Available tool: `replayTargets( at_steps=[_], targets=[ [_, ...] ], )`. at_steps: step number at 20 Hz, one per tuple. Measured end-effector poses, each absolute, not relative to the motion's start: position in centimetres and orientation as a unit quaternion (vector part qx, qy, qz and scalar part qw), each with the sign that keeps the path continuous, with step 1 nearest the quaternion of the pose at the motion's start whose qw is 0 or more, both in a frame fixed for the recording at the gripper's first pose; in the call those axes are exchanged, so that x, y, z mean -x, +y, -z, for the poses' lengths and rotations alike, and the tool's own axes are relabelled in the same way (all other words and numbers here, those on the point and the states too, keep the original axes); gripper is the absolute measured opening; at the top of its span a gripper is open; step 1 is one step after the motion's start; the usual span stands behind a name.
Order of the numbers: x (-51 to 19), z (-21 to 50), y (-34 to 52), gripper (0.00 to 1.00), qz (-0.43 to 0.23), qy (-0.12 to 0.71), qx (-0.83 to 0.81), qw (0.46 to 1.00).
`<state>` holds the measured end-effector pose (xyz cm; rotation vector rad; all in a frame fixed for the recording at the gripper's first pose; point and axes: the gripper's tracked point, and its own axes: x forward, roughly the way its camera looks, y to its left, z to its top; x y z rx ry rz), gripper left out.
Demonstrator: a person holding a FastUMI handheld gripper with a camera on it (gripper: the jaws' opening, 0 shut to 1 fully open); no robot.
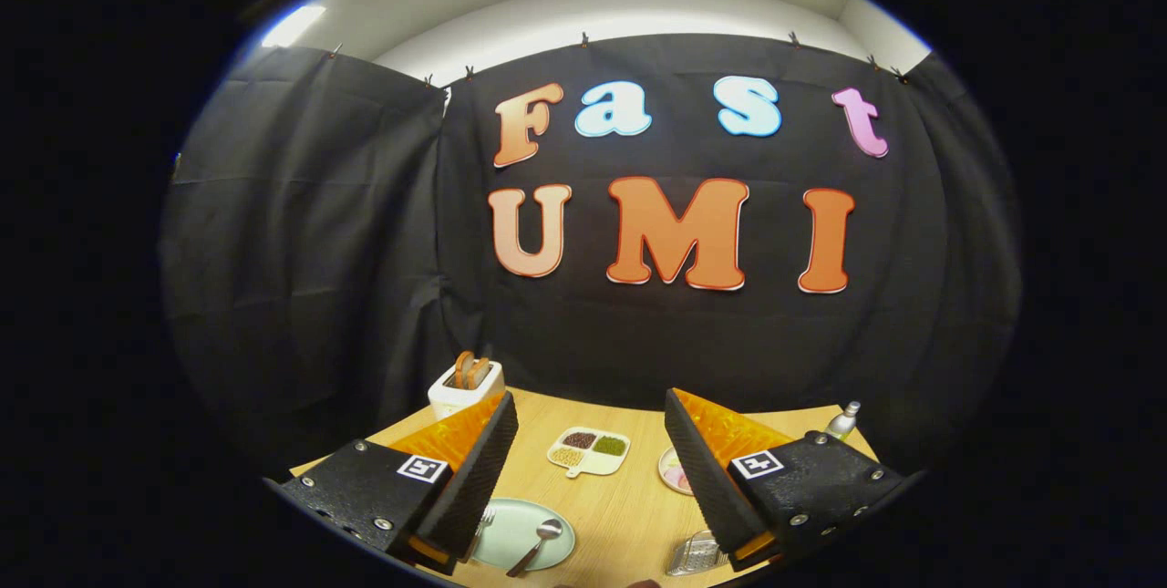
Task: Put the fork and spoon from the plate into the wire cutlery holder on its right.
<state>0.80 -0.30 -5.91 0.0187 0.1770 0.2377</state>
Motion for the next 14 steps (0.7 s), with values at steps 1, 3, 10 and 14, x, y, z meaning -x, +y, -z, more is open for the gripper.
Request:
replayTargets(
  at_steps=[1,3,10,14],
  targets=[
    [-0.8,7.0,-0.2,0.97,-0.127,0.108,-0.012,0.986],
    [-0.9,9.3,0.3,0.97,-0.138,0.149,-0.017,0.979],
    [0.0,19.9,4.1,0.97,-0.174,0.326,-0.024,0.929],
    [1.3,26.4,6.6,0.96,-0.161,0.446,-0.033,0.88]
  ],
)
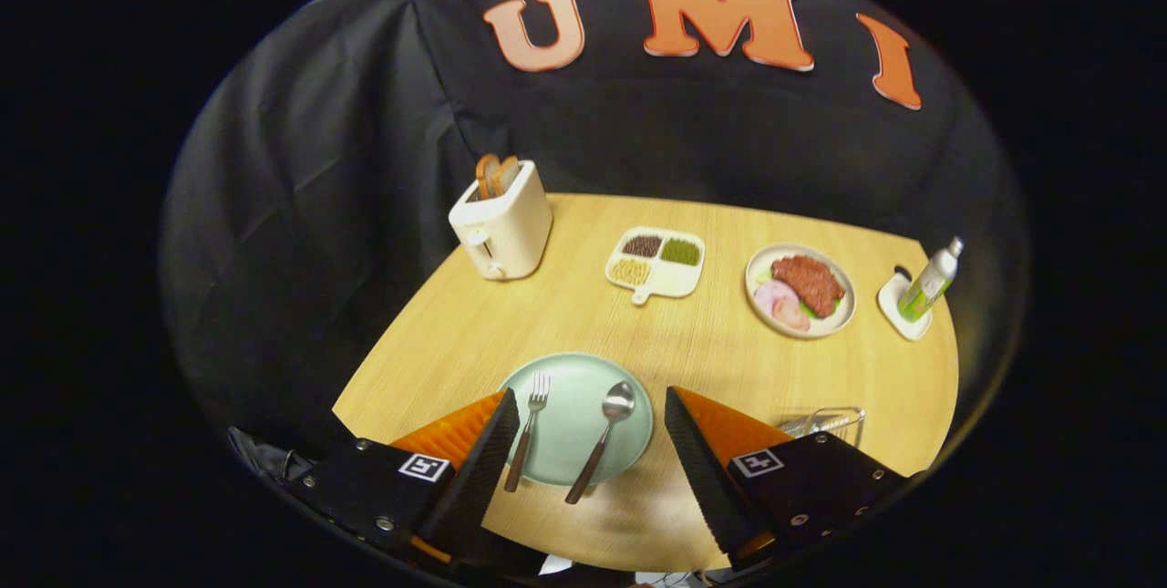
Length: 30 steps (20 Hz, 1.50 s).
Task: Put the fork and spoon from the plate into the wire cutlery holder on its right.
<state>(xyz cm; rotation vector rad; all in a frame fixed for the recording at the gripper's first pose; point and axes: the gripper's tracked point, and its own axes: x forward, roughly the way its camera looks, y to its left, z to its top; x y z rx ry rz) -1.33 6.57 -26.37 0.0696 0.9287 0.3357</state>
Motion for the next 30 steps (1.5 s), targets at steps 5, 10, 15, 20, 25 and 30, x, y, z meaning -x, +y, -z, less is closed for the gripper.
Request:
replayTargets(
  at_steps=[5,10,15,20,25,30],
  targets=[
    [3.1,32.8,8.3,0.86,-0.124,0.565,-0.038,0.815],
    [4.5,38.5,8.6,0.73,-0.089,0.664,-0.021,0.742],
    [4.5,41.8,9.3,0.62,-0.07,0.699,-0.017,0.711],
    [4.6,43.9,9.1,0.37,-0.039,0.728,-0.017,0.684],
    [4.0,45.0,8.9,0.17,-0.004,0.724,-0.056,0.687],
    [3.6,44.2,8.6,0.06,-0.024,0.687,-0.079,0.722]
  ],
)
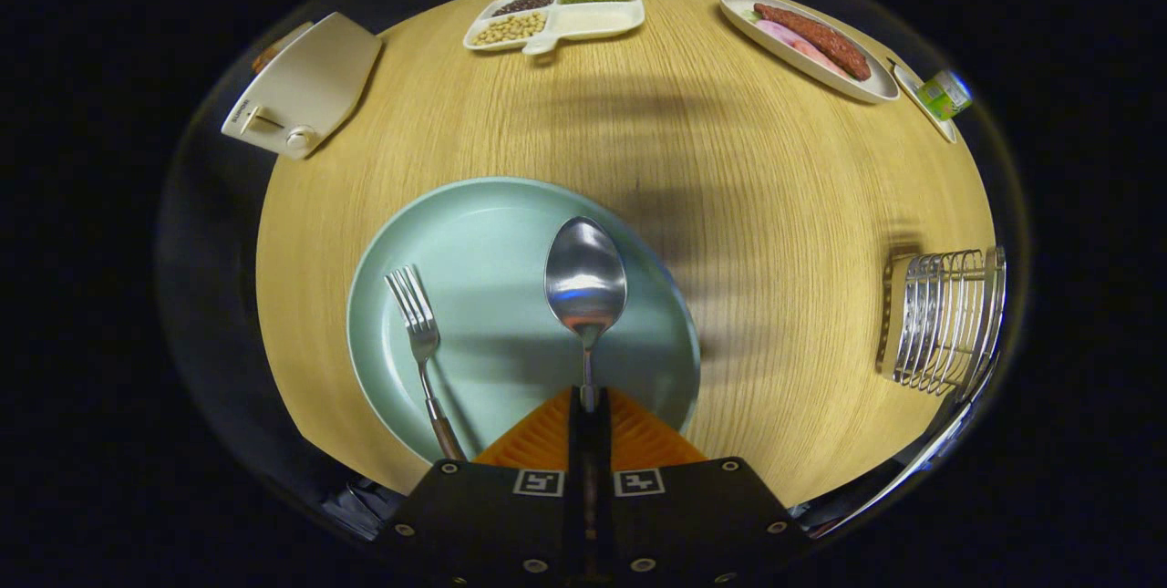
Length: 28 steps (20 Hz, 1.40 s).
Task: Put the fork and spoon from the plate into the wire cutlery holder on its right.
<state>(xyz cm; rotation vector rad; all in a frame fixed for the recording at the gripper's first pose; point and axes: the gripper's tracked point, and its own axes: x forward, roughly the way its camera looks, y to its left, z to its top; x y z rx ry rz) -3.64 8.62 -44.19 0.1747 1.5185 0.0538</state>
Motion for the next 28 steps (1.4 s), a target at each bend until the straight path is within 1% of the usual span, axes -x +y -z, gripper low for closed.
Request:
replayTargets(
  at_steps=[3,9,13,18,23,25,28],
  targets=[
    [3.4,42.8,8.6,0.05,-0.043,0.661,-0.097,0.743],
    [2.8,39.2,6.3,0.05,-0.045,0.6,-0.113,0.791],
    [3.3,36.8,2.0,0.05,-0.02,0.567,-0.095,0.818],
    [3.8,33.0,-4.9,0.05,0.029,0.526,-0.112,0.843],
    [5.1,31.0,-11.6,0.05,0.077,0.502,-0.115,0.854],
    [6.0,31.4,-13.9,0.05,0.089,0.512,-0.111,0.847],
    [7.2,32.4,-15.5,0.05,0.089,0.533,-0.108,0.834]
  ],
)
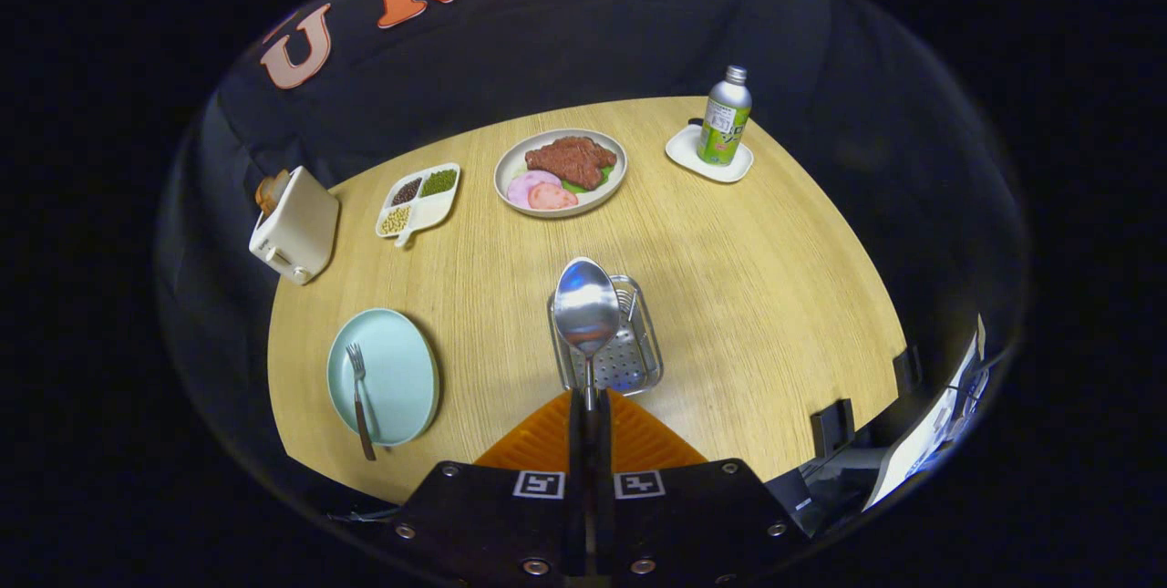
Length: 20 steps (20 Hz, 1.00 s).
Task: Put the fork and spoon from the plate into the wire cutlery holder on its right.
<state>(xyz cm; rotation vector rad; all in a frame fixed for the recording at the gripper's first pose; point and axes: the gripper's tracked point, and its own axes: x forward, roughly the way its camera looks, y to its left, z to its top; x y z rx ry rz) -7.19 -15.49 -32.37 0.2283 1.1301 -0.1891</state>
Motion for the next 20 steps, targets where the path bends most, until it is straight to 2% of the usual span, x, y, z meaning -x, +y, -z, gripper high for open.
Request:
replayTargets(
  at_steps=[10,17,19,20],
  targets=[
    [6.2,34.4,-16.3,0.08,0.08,0.547,-0.082,0.829],
    [1.6,29.8,-15.9,0.12,0.079,0.441,-0.098,0.889],
    [0.2,27.5,-15.5,0.23,0.076,0.39,-0.091,0.913],
    [-0.6,26.4,-15.1,0.37,0.074,0.36,-0.084,0.926]
  ],
)
